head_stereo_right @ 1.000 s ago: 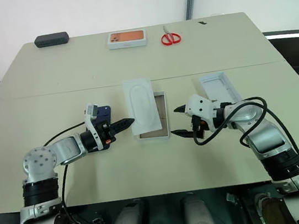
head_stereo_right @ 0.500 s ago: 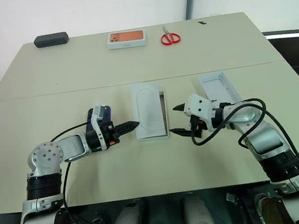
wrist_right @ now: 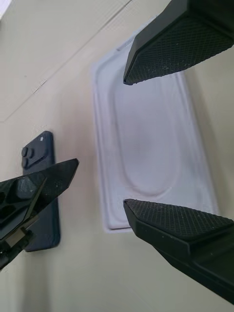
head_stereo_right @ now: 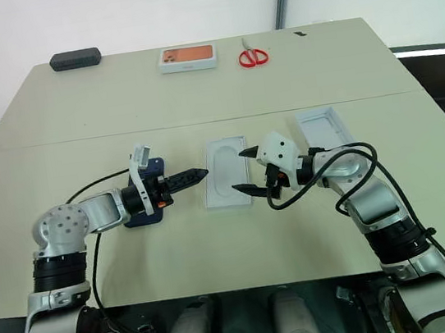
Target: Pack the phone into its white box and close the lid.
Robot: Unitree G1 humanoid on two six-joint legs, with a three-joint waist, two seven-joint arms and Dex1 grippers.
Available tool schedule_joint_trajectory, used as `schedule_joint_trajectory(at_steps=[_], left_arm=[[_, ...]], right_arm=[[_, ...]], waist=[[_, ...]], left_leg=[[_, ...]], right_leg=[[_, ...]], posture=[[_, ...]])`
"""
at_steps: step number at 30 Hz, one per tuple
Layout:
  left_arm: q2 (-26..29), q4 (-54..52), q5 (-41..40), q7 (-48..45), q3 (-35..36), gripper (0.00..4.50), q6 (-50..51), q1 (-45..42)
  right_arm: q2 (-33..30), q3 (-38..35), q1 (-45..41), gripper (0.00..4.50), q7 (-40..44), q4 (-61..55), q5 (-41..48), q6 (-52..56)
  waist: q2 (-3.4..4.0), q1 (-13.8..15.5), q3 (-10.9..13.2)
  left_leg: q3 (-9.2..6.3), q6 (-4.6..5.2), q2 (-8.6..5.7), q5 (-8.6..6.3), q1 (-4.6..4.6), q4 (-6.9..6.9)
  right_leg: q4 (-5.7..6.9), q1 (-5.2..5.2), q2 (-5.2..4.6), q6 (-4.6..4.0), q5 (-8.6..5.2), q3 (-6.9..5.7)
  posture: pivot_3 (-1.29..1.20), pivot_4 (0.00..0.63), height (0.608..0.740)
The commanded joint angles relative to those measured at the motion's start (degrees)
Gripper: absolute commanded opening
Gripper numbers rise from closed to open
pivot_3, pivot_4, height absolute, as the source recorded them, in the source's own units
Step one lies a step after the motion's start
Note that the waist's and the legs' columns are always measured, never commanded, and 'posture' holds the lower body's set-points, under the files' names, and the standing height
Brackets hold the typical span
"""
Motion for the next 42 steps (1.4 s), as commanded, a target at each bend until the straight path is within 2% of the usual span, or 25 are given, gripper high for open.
schedule_joint_trajectory(at_steps=[1, 6, 7, 14, 19, 27, 36, 39, 42], left_arm=[[1.68, -4.40, 4.78, -3.82, -0.16, 3.87, -9.09, 1.62], [4.82, -6.79, 15.19, -7.96, -4.04, 3.87, -21.93, 7.59], [4.78, -6.53, 16.10, -7.82, -4.25, 3.87, -22.88, 8.20], [4.18, -13.39, 12.90, -10.72, -2.73, 3.87, -23.63, 11.94], [4.57, -14.64, 13.61, -10.75, -2.83, 3.87, -23.68, 13.04], [3.93, -14.67, 13.92, -10.06, -2.72, 3.87, -24.05, 13.84], [4.02, -13.06, 13.48, -8.61, -2.11, 3.87, -22.13, 12.61], [5.08, -12.07, 12.56, -7.91, -0.94, 3.87, -19.77, 12.02], [7.38, -9.83, 10.25, -6.63, 3.02, 3.87, -15.48, 10.83]], right_arm=[[2.17, 0.31, -1.28, 3.05, -1.40, -1.96, 0.86, 0.44], [6.59, 4.41, -3.94, 0.41, -7.43, 2.59, -7.03, -6.39], [7.23, 4.74, -4.51, 0.06, -8.06, 3.33, -7.58, -6.49], [6.95, 10.64, -7.47, 0.06, -7.48, 10.93, -15.82, -14.32], [5.55, 13.26, -9.47, 0.06, -7.20, 16.56, -21.02, -18.98], [5.51, 12.09, -5.92, 0.06, 0.68, 10.63, -14.74, -13.52], [6.24, 10.82, -8.77, 0.06, -7.47, 15.28, -19.82, -17.28], [7.33, 9.42, -9.49, 0.06, -9.47, 15.69, -18.99, -16.80], [10.47, 6.61, -10.10, 0.06, -9.60, 13.12, -14.21, -13.00]], waist=[[0.00, -0.01, 0.00], [0.03, -0.27, 0.00], [0.02, -0.15, 0.00], [0.01, 0.06, 0.00], [0.01, -0.23, 0.00], [0.01, -0.18, 0.01], [0.01, -0.18, 0.00], [0.01, -0.24, 0.00], [0.01, -0.38, 0.01]], left_leg=[[0.00, 0.00, 0.00, 0.00, 0.00, 0.00], [0.06, -0.04, 0.01, 0.02, 0.03, -0.05], [0.06, -0.05, 0.02, 0.03, 0.03, -0.07], [0.02, -0.05, 0.01, 0.03, -0.05, -0.04], [0.03, -0.05, -0.01, 0.03, -0.03, -0.04], [-0.02, -0.05, 0.04, 0.03, -0.01, -0.03], [0.00, -0.05, 0.03, 0.03, -0.01, -0.03], [-0.01, -0.05, 0.03, 0.03, -0.01, -0.04], [-0.01, -0.05, 0.04, 0.03, -0.01, -0.04]], right_leg=[[0.00, 0.00, -0.01, 0.00, 0.00, 0.00], [0.00, -0.06, 0.01, -0.04, 0.01, 0.05], [0.00, -0.07, 0.01, -0.04, 0.01, 0.06], [-0.01, -0.07, -0.10, -0.04, 0.01, 0.03], [0.00, -0.07, -0.02, -0.04, 0.01, 0.02], [0.01, -0.05, 0.05, -0.04, 0.02, 0.01], [0.01, -0.06, 0.04, -0.04, 0.02, 0.01], [0.01, -0.07, 0.04, -0.04, 0.02, 0.01], [0.02, -0.08, 0.07, -0.04, 0.02, 0.02]], posture=[[0.00, 0.150, 0.740], [0.00, 0.150, 0.740], [0.00, 0.150, 0.740], [0.00, 0.150, 0.740], [0.00, 0.150, 0.740], [0.00, 0.150, 0.740], [0.00, 0.150, 0.740], [0.00, 0.150, 0.740], [0.00, 0.150, 0.740]])
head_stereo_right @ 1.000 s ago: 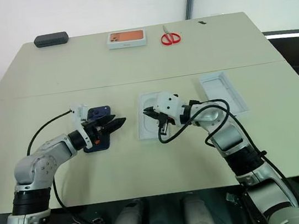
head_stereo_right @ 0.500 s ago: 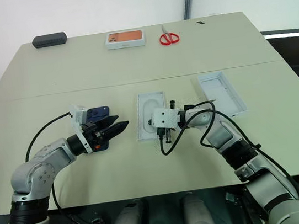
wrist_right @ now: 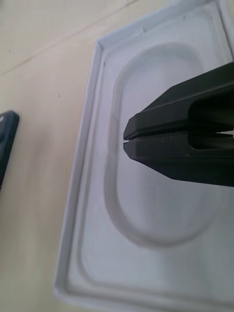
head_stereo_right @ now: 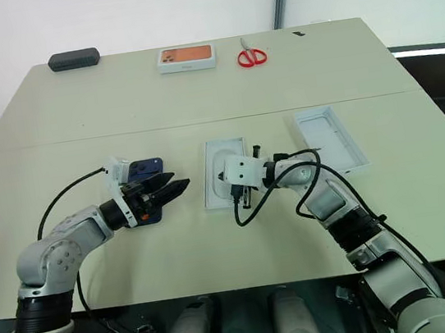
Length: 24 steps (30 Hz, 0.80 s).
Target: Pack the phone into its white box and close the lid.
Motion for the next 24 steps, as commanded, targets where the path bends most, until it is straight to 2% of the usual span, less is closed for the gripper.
schedule_joint_trajectory(at_steps=[1, 6, 11, 16, 24], left_arm=[[3.49, 2.13, -4.01, 0.79, 6.78, 3.87, 4.63, -2.48], [10.14, 12.60, -8.54, -0.21, 15.35, 3.87, 12.07, -5.17], [14.09, 19.07, -6.19, -3.40, 16.04, 3.87, 11.23, -4.46], [14.32, 21.16, -6.71, -4.23, 16.21, 3.87, 13.70, -4.30], [12.36, 21.36, -7.11, -5.44, 15.21, 3.87, 16.99, -3.83]], right_arm=[[3.41, -4.06, -2.31, 0.06, -0.58, -4.55, 5.86, 3.38], [8.93, -0.63, -4.09, 0.06, -2.37, -5.22, 4.26, 6.86], [14.99, 3.94, -8.54, 0.06, -6.44, -0.72, -0.82, 7.58], [18.44, 10.89, -12.75, 0.06, -3.61, 3.32, -4.98, 10.72], [17.78, 17.15, -13.64, 0.06, 0.77, 4.93, -9.95, 17.10]], waist=[[0.00, -0.09, 0.01], [0.00, -0.36, 0.01], [0.01, -1.10, 0.01], [-0.01, -1.21, 0.00], [-0.02, -1.38, -0.01]], left_leg=[[-0.01, 0.00, 0.02, 0.00, 0.00, 0.00], [-0.03, 0.00, 0.03, 0.00, 0.01, -0.01], [-0.03, -0.03, 0.01, 0.02, 0.00, -0.03], [-0.06, -0.11, -0.01, 0.06, 0.00, -0.04], [-0.07, -0.11, -0.01, 0.06, 0.00, -0.07]], right_leg=[[0.01, 0.00, 0.02, 0.00, 0.00, 0.00], [0.11, -0.08, 0.07, -0.01, 0.00, -0.01], [0.27, -0.16, 0.02, -0.01, 0.00, 0.00], [0.35, -0.22, -0.01, -0.02, 0.00, 0.01], [0.41, -0.28, -0.01, -0.03, 0.01, 0.02]], posture=[[0.00, 0.150, 0.740], [0.00, 0.150, 0.740], [0.00, 0.150, 0.740], [0.00, 0.150, 0.740], [0.00, 0.150, 0.740]])
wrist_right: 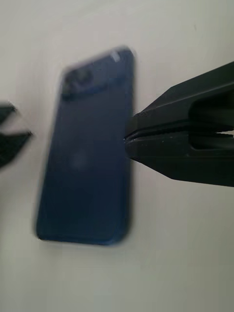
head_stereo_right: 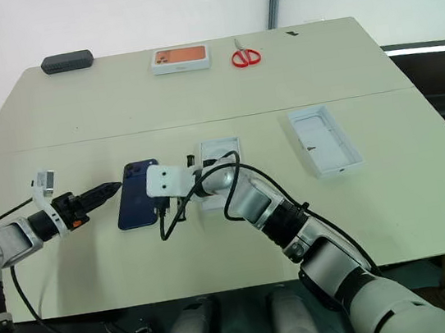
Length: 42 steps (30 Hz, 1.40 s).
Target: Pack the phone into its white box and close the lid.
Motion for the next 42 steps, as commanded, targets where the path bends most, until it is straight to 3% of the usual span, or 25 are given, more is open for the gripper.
schedule_joint_trajectory(at_steps=[1, 7, 20, 34, 42], left_arm=[[-0.67, -0.66, -0.68, -1.22, -0.60, 3.87, 0.84, -0.13], [-3.13, 0.11, 2.33, -2.43, -4.97, 3.87, -0.65, 1.30], [-8.93, -0.04, 2.17, -1.35, -5.97, 3.87, 2.32, -0.57], [-10.17, -0.92, 1.22, -0.98, -5.83, 3.87, 4.54, -1.56], [-7.08, -4.87, 3.01, -2.11, -10.57, 3.87, 7.29, -0.71]], right_arm=[[0.61, 0.97, -1.68, 0.06, 0.37, 0.05, -1.69, 0.69], [1.00, 1.69, -2.66, 0.06, -0.49, 2.72, -4.17, 1.25], [0.54, 0.75, -2.31, 0.06, -0.47, 2.61, -3.88, 1.56], [-0.01, -0.11, -1.85, 0.06, -0.52, 2.79, -4.53, 1.39], [-0.09, -0.11, -1.56, 0.06, -0.59, 2.86, -4.69, 1.22]], waist=[[0.00, -0.02, 0.00], [-0.02, 0.23, -0.04], [0.09, 1.37, -0.21], [0.09, 1.74, -0.23], [0.11, 1.54, -0.27]], left_leg=[[0.00, 0.00, 0.00, 0.00, 0.00, 0.00], [-0.02, -0.01, -0.01, 0.00, 0.02, 0.00], [-0.02, -0.01, -0.05, 0.00, 0.14, 0.00], [-0.02, -0.01, -0.09, 0.00, 0.14, 0.01], [-0.03, -0.01, -0.11, 0.00, 0.15, 0.00]], right_leg=[[0.00, 0.00, 0.00, 0.00, 0.00, 0.00], [0.00, 0.04, -0.05, -0.01, 0.00, -0.01], [-0.03, 0.20, -0.15, 0.00, 0.00, -0.02], [-0.05, 0.24, -0.19, 0.00, 0.00, -0.04], [-0.06, 0.25, -0.20, 0.01, -0.01, -0.05]], posture=[[0.00, 0.150, 0.740], [0.00, 0.150, 0.740], [0.00, 0.150, 0.740], [0.00, 0.150, 0.740], [0.00, 0.150, 0.740]])
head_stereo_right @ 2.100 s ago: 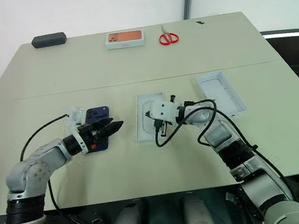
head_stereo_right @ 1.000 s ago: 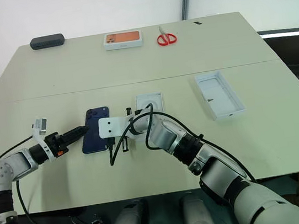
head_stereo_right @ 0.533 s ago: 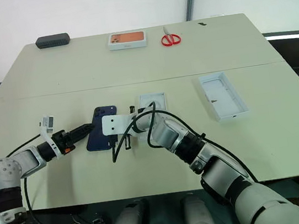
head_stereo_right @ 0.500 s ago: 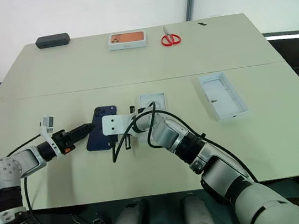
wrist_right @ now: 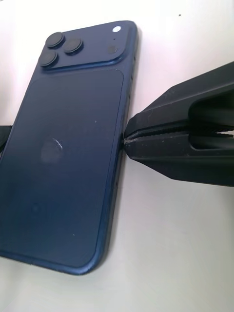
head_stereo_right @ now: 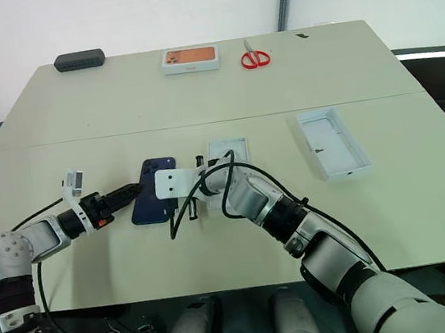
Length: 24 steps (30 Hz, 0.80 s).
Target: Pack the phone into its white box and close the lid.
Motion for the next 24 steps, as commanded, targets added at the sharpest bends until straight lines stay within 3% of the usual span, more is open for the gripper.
schedule_joint_trajectory(at_steps=[1, 9, 17, 24], left_arm=[[-0.38, -2.81, -1.06, -2.45, -6.46, 3.87, 5.27, 1.46], [-0.05, -0.46, -1.92, -2.64, -4.87, 3.87, 9.92, -2.32], [-4.90, 0.97, -3.26, -0.40, -1.33, 3.87, 12.78, -4.64], [-2.15, 1.12, -0.67, 0.10, -2.90, 3.87, 14.34, -6.09]], right_arm=[[0.60, 0.23, 0.46, 0.06, -0.48, 0.26, -0.48, -0.04], [0.80, 0.05, 0.75, 0.06, -0.34, 0.06, -0.55, -0.29], [0.52, -0.55, 1.06, 0.06, -0.01, -0.18, -1.02, -0.37], [1.04, -1.02, 1.21, 0.06, -0.02, 0.05, -1.54, -0.54]], waist=[[0.02, -0.12, -0.02], [0.02, -0.18, -0.02], [0.01, 0.23, -0.02], [0.01, 0.05, -0.02]], left_leg=[[0.01, 0.00, 0.00, 0.00, 0.00, 0.00], [0.00, 0.00, 0.01, 0.00, 0.01, -0.01], [-0.06, 0.00, -0.04, 0.00, 0.01, 0.00], [-0.07, 0.00, -0.08, 0.00, 0.00, -0.01]], right_leg=[[0.00, -0.01, 0.00, 0.00, 0.00, 0.01], [0.00, -0.01, 0.02, 0.00, 0.00, 0.00], [-0.04, 0.06, -0.07, 0.01, -0.01, -0.10], [-0.04, 0.05, -0.09, 0.02, -0.01, -0.12]], posture=[[0.00, 0.150, 0.740], [0.00, 0.150, 0.740], [0.00, 0.150, 0.740], [0.00, 0.150, 0.740]])
